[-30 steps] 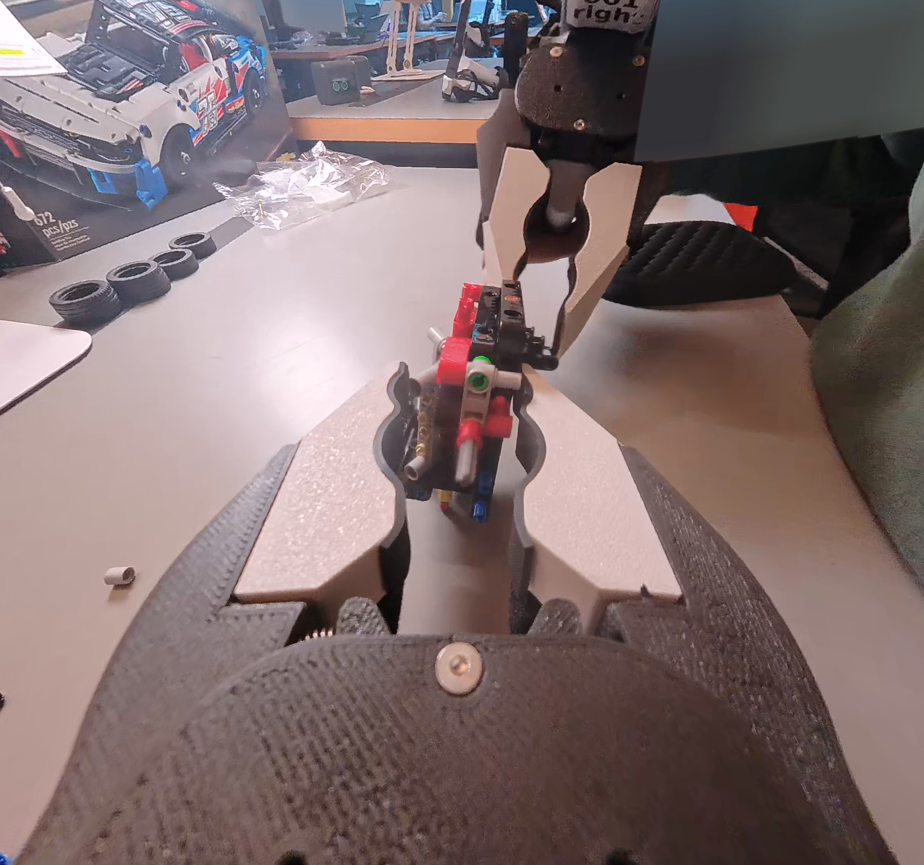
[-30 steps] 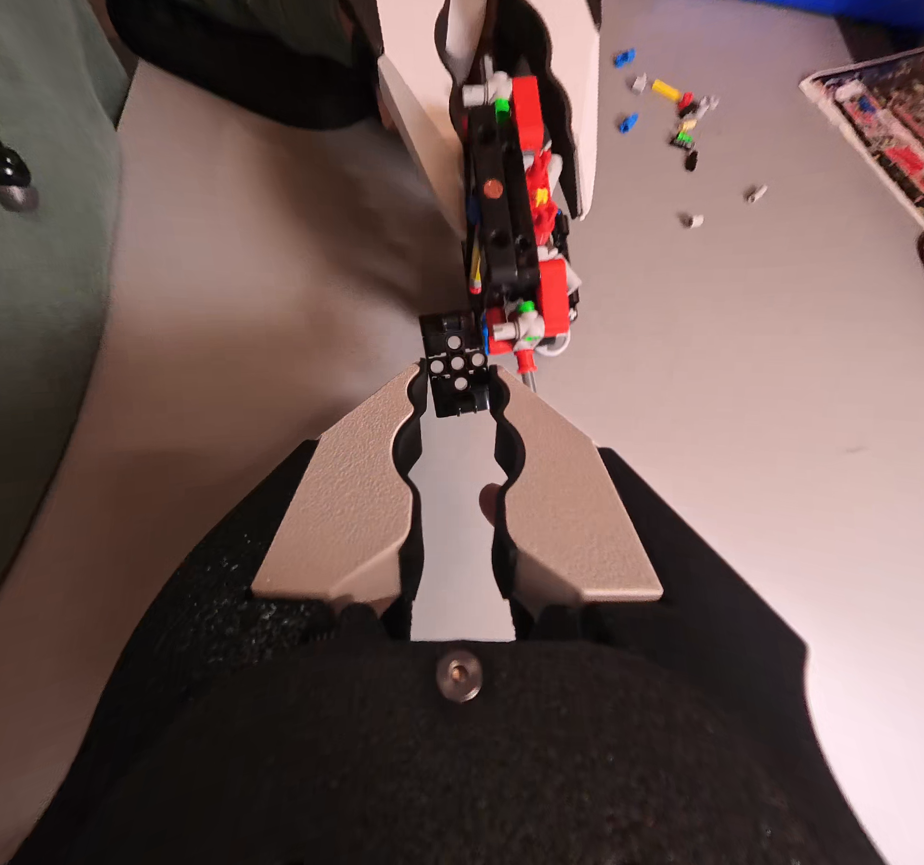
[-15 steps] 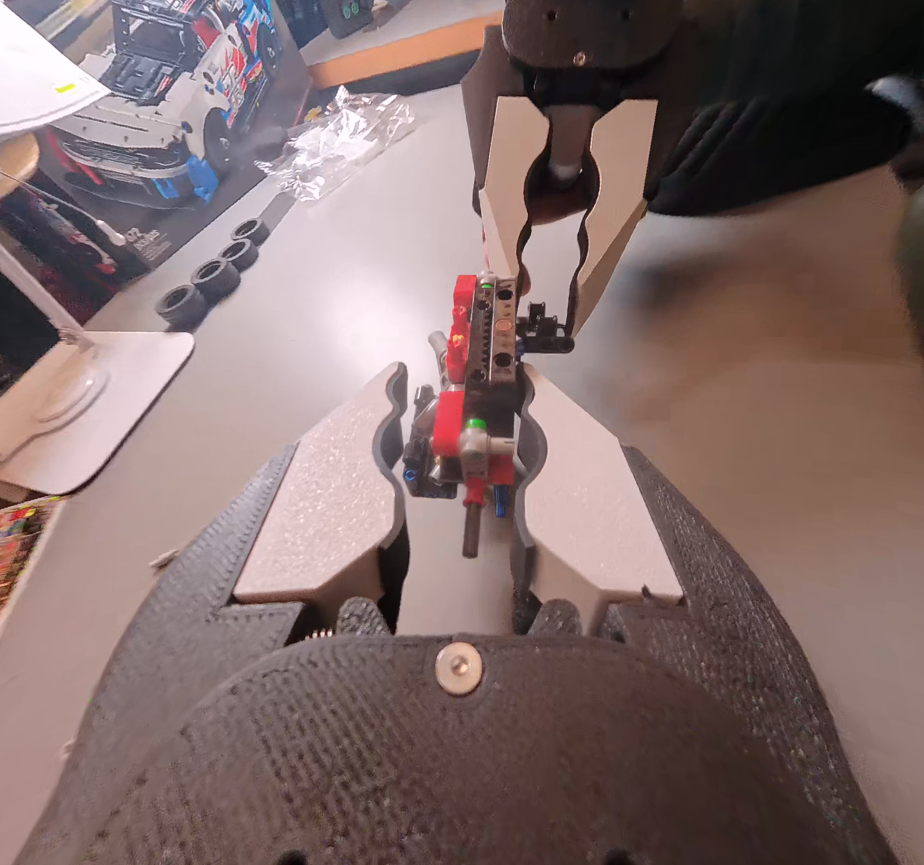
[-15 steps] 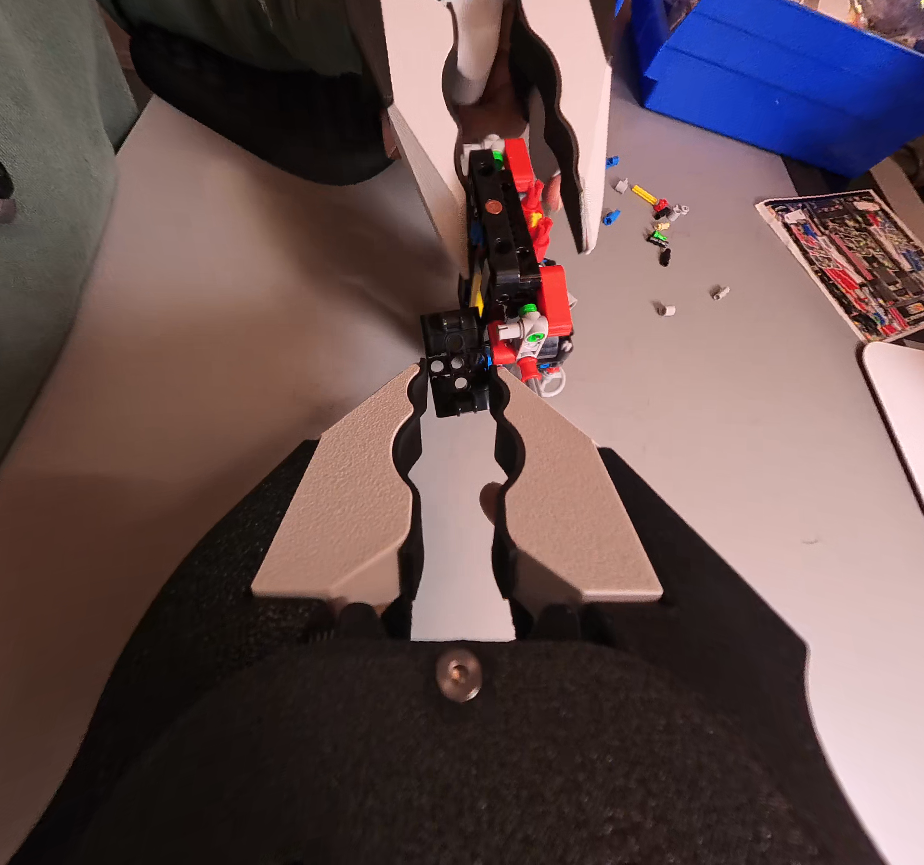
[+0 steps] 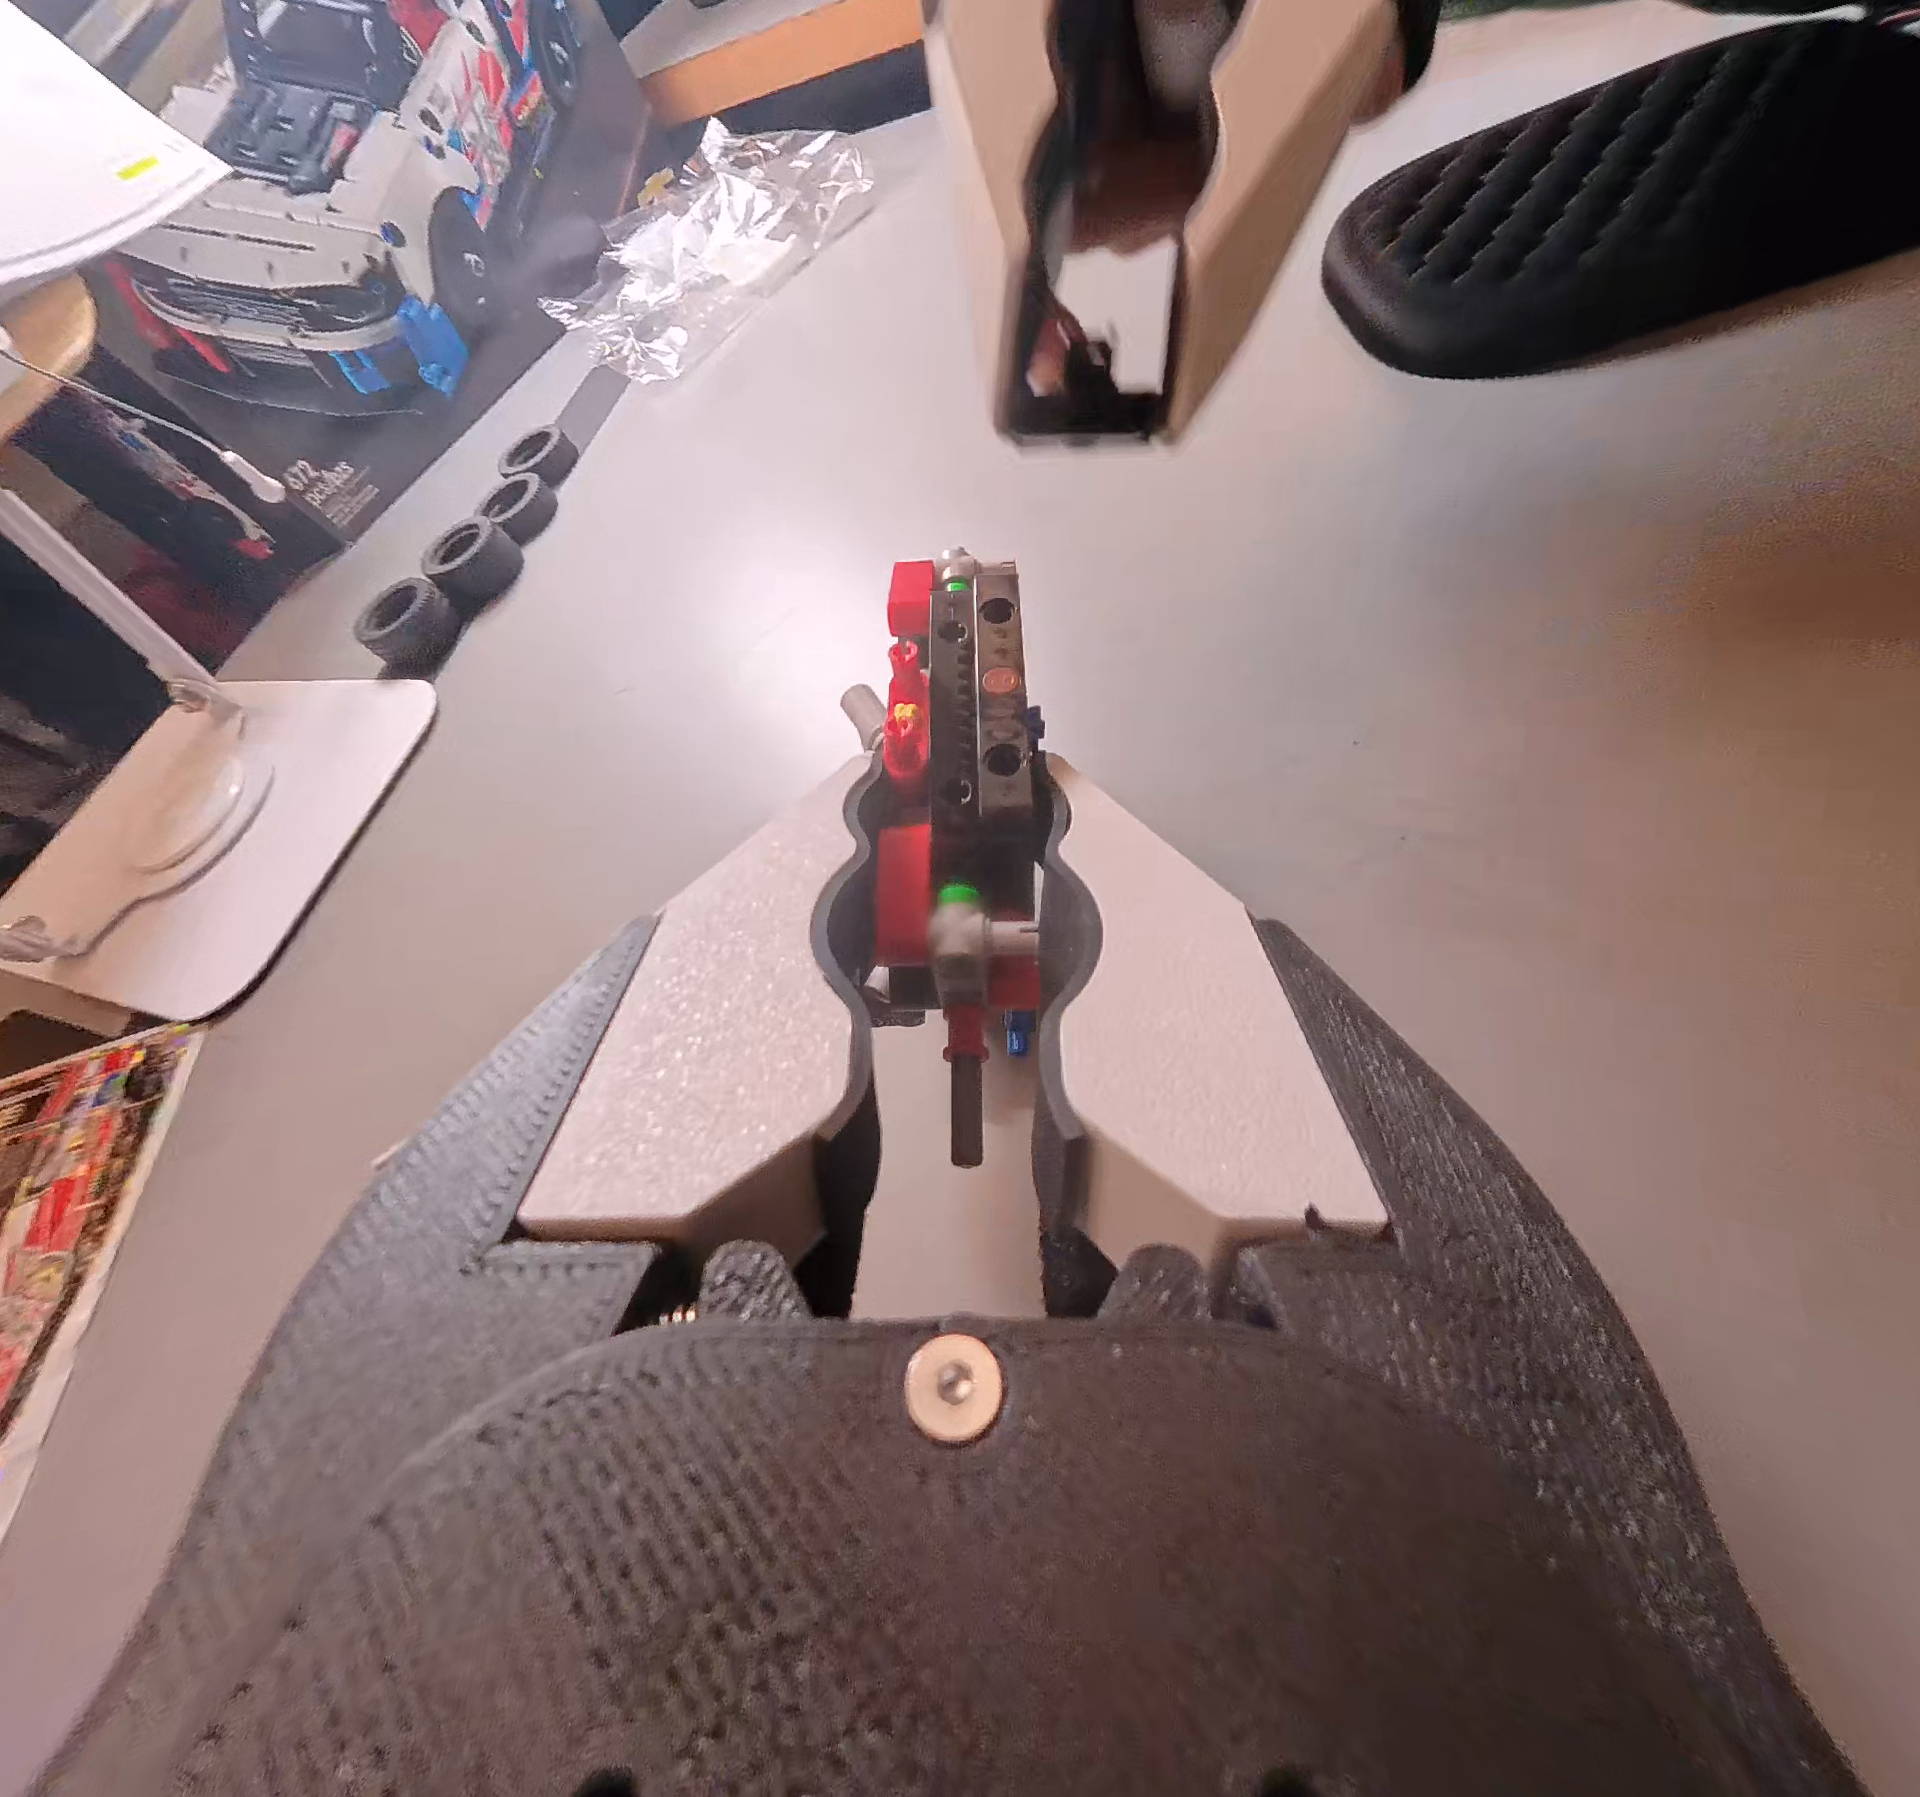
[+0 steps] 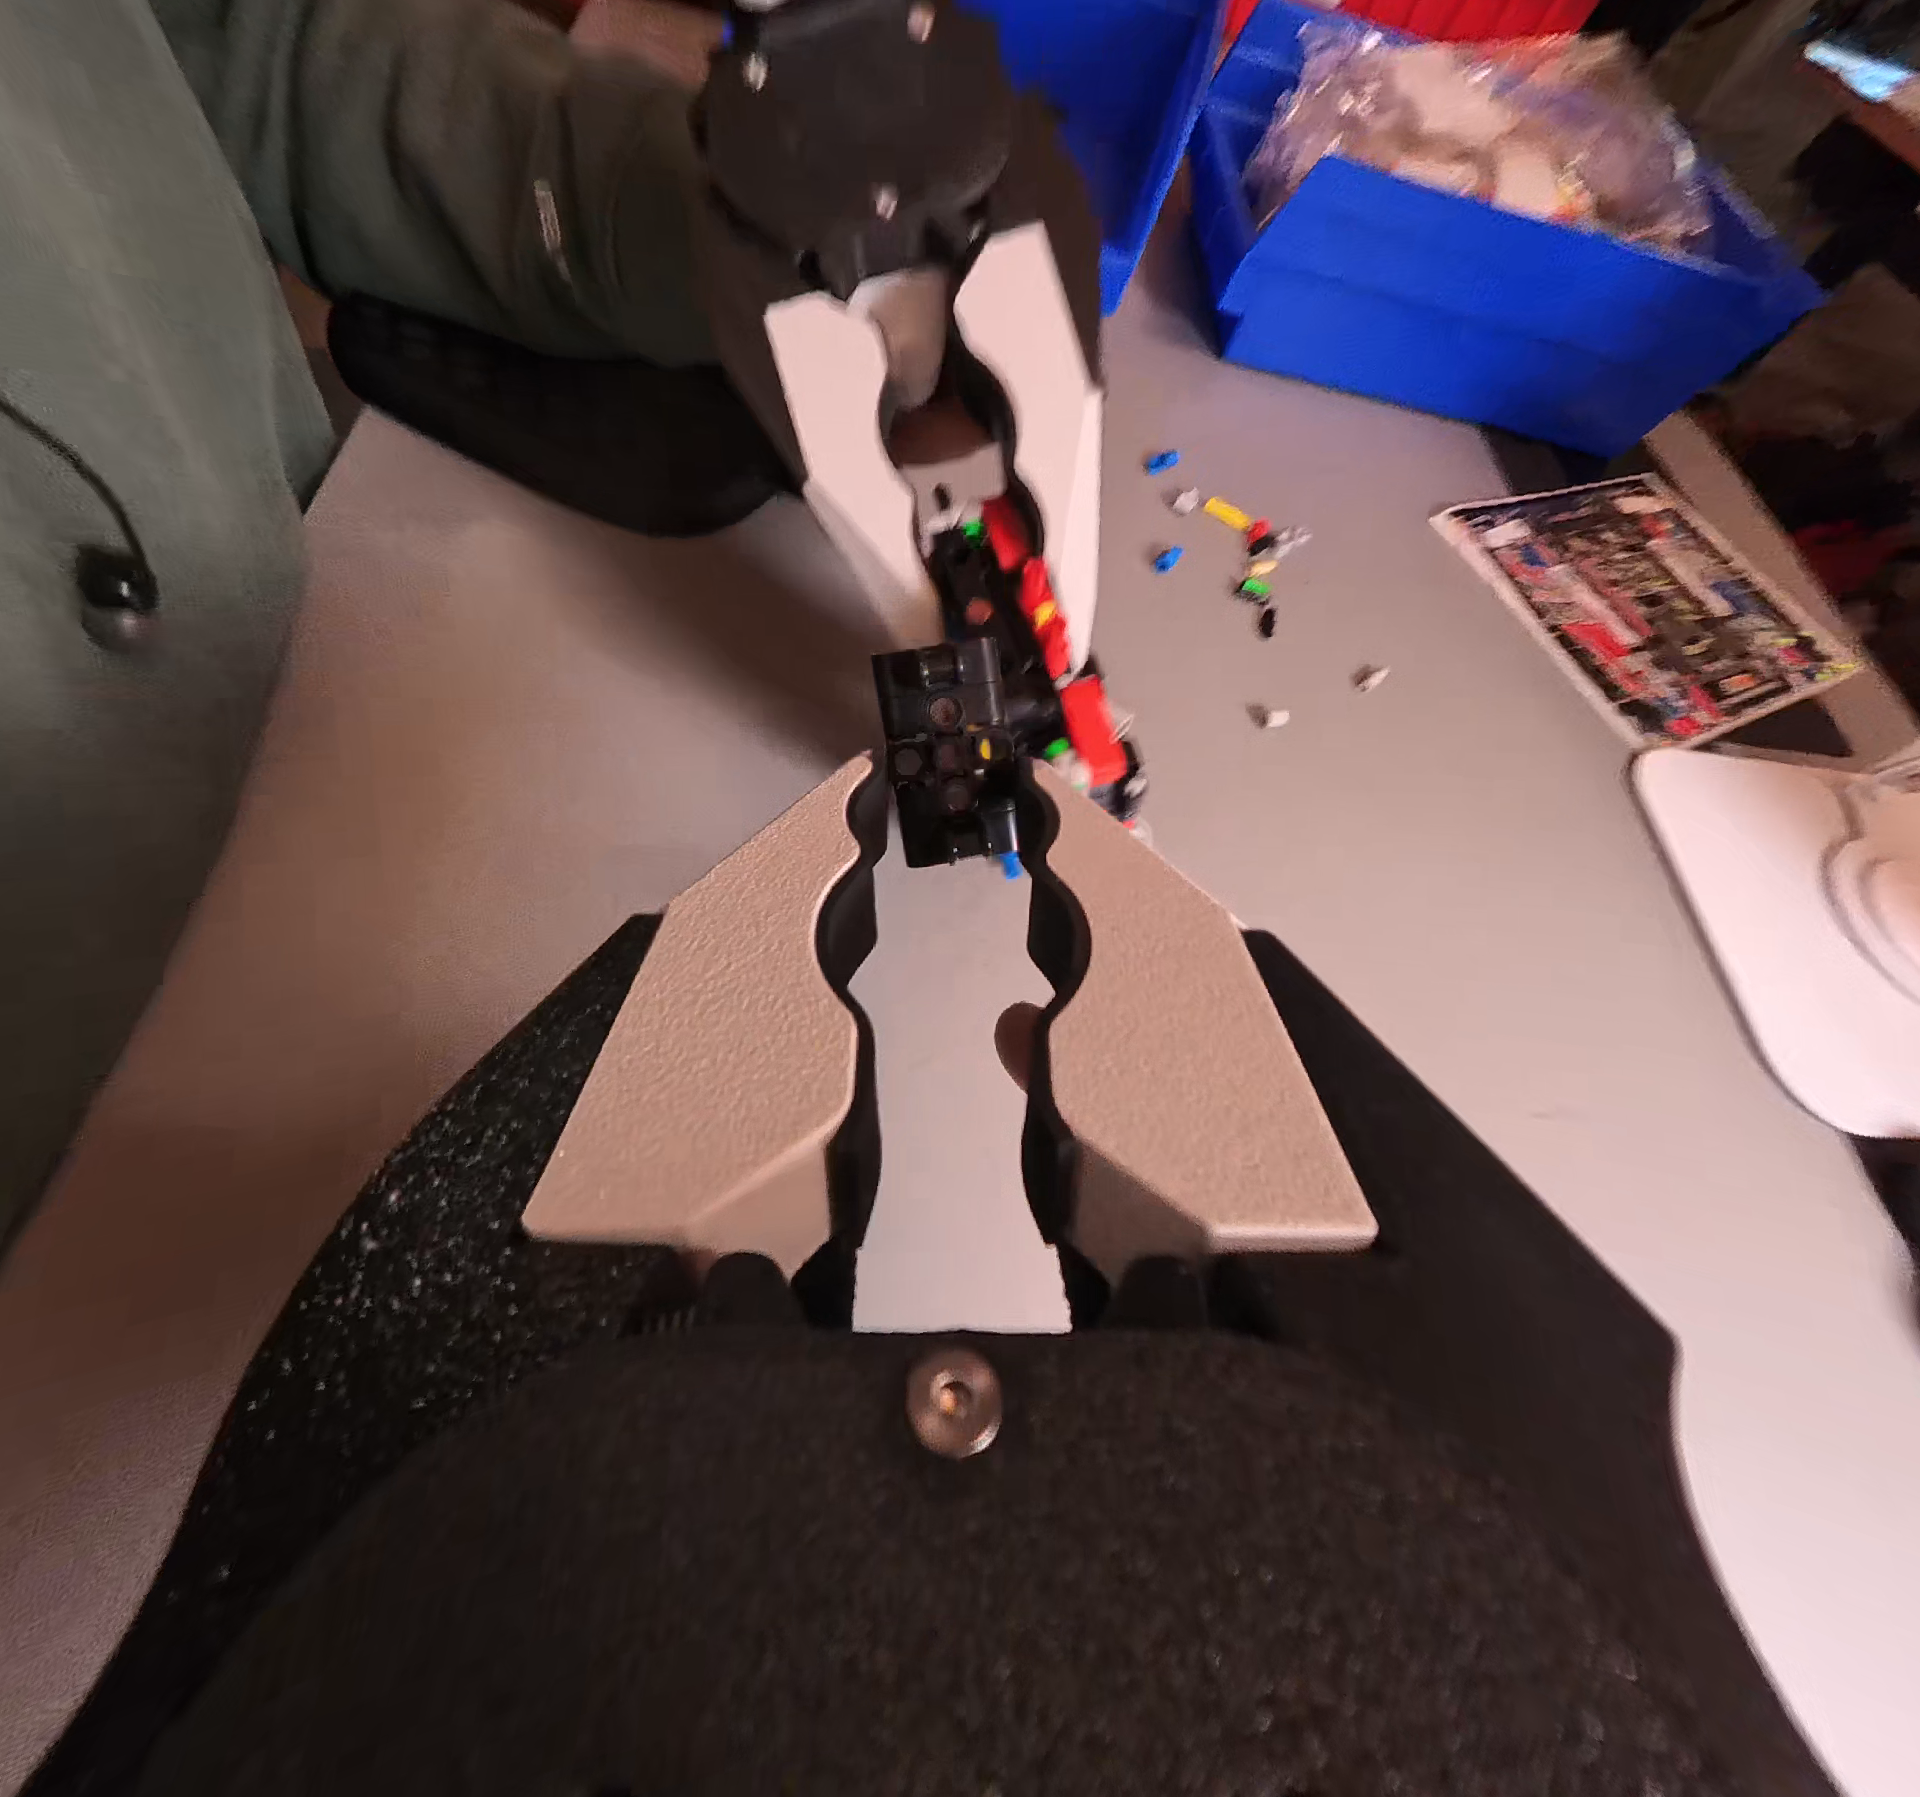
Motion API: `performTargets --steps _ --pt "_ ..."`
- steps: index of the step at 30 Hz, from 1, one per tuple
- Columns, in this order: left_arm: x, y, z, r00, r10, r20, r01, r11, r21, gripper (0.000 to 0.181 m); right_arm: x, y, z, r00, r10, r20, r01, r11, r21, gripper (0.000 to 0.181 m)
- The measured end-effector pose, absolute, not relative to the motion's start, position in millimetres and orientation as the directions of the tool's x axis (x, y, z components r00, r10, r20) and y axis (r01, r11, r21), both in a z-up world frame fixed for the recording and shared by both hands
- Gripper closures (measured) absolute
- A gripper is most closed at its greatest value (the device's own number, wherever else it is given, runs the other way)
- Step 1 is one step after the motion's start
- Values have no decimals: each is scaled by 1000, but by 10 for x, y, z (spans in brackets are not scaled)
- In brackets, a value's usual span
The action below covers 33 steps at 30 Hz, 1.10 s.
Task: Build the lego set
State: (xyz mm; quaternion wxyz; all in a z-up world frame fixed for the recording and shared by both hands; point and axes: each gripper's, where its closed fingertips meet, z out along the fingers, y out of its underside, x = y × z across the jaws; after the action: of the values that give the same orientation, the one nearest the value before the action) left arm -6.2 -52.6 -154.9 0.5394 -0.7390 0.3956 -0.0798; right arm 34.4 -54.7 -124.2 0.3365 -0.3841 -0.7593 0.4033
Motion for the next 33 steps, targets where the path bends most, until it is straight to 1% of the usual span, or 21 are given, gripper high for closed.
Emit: performTargets --steps 2,4,8,10,12,16,19,26,33 --pt "-23 -495 -1531 672 -696 -253 -470 -137 -872 157 317 -443 -1043 -449 866 220 334 391 -858 159" --pt "22 -466 -1521 660 -727 -190 -442 -171 -880 157 260 -354 -950 -449 864 227 396 420 -816 159" --pt "95 -420 -1510 632 -770 -87 -378 -209 -902 157 124 -314 -1002 -517 848 120 541 432 -721 159" --pt "120 -418 -1508 622 -781 -62 -360 -215 -908 157 55 -329 -1045 -545 835 79 580 442 -684 159" --pt "130 -426 -1508 620 -782 -62 -356 -211 -910 157 17 -392 -1083 -561 828 24 618 437 -653 159" --pt "148 -468 -1507 616 -786 -54 -338 -202 -919 157 -17 -419 -1226 -572 820 35 661 485 -572 159" --pt "141 -482 -1509 618 -784 -57 -332 -195 -923 157 -32 -467 -1243 -565 825 6 684 473 -555 159" --pt "127 -514 -1509 630 -771 -97 -339 -160 -927 157 -6 -540 -1244 -585 811 15 702 516 -492 159" --pt "139 -548 -1515 640 -750 -169 -372 -110 -922 157 0 -585 -1250 -557 831 15 721 492 -487 158"
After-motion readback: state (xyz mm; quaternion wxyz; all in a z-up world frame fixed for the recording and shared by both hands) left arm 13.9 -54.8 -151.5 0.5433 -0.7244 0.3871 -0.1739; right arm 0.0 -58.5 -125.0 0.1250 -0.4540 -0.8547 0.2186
